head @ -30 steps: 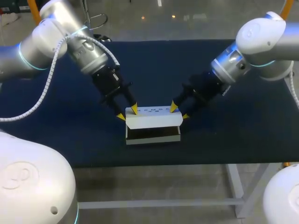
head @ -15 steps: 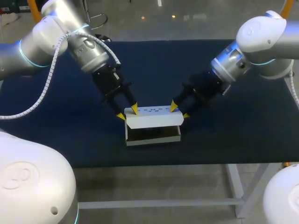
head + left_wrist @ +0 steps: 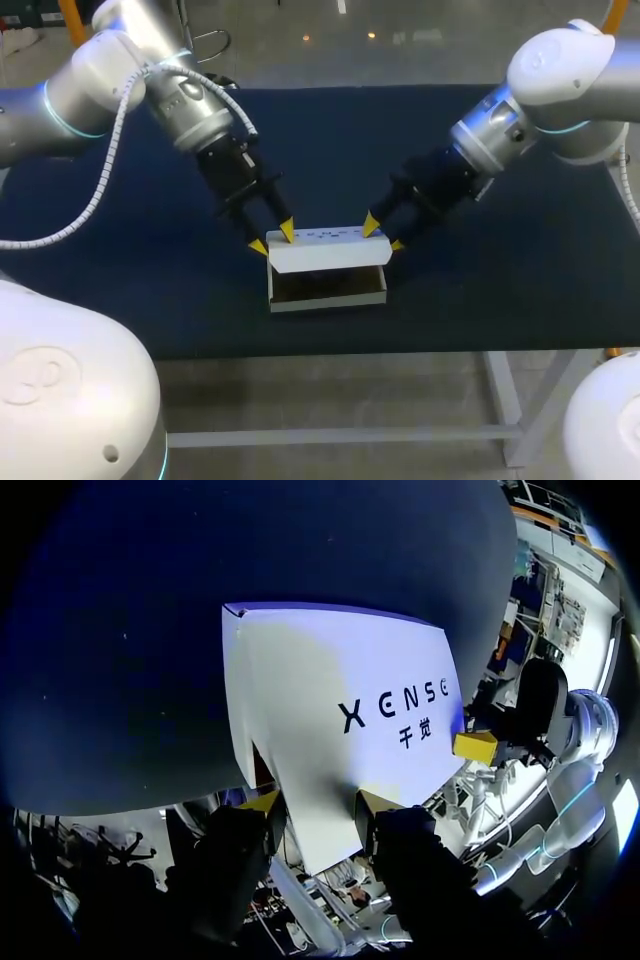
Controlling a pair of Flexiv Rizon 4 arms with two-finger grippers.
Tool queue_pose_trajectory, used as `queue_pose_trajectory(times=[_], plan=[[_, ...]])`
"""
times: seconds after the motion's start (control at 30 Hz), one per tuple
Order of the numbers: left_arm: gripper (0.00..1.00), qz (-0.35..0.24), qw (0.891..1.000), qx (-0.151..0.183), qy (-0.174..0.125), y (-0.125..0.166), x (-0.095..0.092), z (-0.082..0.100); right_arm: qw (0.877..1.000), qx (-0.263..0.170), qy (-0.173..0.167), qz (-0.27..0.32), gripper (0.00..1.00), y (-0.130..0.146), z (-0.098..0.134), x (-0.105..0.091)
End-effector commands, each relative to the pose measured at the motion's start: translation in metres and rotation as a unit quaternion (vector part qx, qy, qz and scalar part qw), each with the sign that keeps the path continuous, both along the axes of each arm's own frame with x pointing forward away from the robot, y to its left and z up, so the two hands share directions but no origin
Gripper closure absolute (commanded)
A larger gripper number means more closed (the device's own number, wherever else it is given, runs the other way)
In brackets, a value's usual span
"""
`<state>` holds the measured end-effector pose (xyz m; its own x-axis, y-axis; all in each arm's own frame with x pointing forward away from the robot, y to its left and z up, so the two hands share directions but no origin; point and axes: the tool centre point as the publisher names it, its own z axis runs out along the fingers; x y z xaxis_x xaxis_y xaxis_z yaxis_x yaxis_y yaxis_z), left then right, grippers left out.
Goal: Assemble the packaging by folding the flat box into shape, placing the metal phone stand inside, and closing the box properly
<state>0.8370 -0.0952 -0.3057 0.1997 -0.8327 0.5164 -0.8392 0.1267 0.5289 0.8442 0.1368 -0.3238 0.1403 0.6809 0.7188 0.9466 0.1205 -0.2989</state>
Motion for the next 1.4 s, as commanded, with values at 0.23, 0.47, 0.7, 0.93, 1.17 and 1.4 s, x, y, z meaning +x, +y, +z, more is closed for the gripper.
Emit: queue_pose_trajectory(times=[0.23,0.47,0.7,0.93,1.17,1.4], plan=[[0.52,-0.007,1.0,0.0,0.021,-0.008,0.009,-0.004,1.0,0.008,0.013,0.007,0.5,0.006,-0.004,0.004],[0.52,-0.008,0.999,-0.004,0.033,-0.008,0.011,-0.004,1.0,0.01,0.016,0.008,0.48,0.007,-0.003,0.005],[0.53,-0.005,0.999,-0.008,0.043,-0.009,0.012,-0.004,1.0,0.015,0.02,0.01,0.48,0.008,-0.002,0.008],[0.53,-0.006,0.999,-0.012,0.049,-0.011,0.014,-0.002,0.999,0.019,0.023,0.013,0.49,0.009,0.0,0.011],[0.54,0.001,0.999,-0.013,0.052,-0.012,0.017,0.001,0.999,0.021,0.025,0.015,0.49,0.01,-0.001,0.013],[0.54,0.009,0.999,-0.015,0.052,-0.008,0.021,0.004,0.999,0.021,0.025,0.018,0.5,0.011,-0.001,0.015]])
